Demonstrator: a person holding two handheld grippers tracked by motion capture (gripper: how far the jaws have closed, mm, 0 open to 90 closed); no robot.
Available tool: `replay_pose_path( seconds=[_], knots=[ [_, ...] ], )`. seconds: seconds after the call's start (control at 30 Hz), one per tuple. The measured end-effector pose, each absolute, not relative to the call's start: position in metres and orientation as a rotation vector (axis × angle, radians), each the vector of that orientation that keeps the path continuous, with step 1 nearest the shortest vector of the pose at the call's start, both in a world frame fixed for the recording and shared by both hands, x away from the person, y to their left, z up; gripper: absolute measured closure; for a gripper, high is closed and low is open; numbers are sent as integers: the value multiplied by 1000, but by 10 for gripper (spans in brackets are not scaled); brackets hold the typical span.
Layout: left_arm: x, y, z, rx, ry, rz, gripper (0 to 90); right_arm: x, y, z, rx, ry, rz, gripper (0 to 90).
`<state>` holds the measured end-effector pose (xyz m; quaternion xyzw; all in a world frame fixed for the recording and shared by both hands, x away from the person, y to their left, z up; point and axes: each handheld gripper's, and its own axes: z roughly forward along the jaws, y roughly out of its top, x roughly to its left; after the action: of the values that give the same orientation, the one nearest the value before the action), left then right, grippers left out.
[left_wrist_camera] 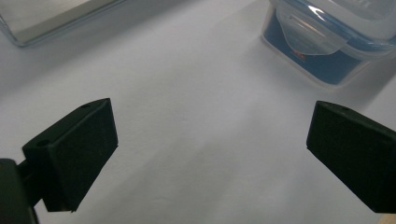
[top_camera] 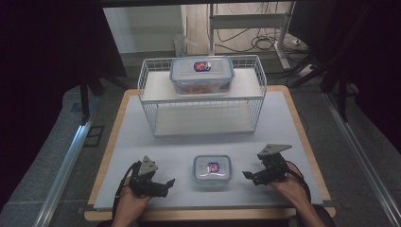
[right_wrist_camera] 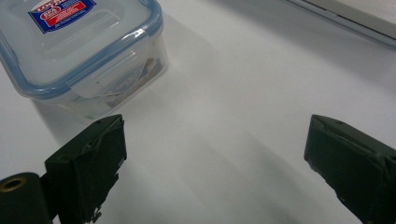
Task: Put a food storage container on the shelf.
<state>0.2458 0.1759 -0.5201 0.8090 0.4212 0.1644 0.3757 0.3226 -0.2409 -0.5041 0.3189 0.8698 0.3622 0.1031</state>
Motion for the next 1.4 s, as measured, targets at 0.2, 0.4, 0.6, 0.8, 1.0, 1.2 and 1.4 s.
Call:
replay_pose_path(
  seconds=[0.2,0.4,0.6,0.8,1.0,1.2,1.4],
  knots=[
    [251,170,-518,2049,1092,352,21,321,-237,-500,935,2571,1069,59],
    [261,159,-512,2012,1099,248,18,318,-229,-497,943,2592,1073,23],
    [276,146,-507,2019,1066,169,48,317,-220,-490,994,2647,1104,61],
    [292,137,-508,1969,1039,43,116,323,-209,-488,1057,2705,1219,226],
    [304,126,-516,1932,1031,-89,157,327,-196,-496,1091,2759,1239,256],
    [310,125,-533,1896,1063,-264,172,334,-189,-505,1169,2820,1285,235],
    [308,119,-535,1873,1044,-359,289,339,-189,-509,1246,2863,1339,296]
  ],
)
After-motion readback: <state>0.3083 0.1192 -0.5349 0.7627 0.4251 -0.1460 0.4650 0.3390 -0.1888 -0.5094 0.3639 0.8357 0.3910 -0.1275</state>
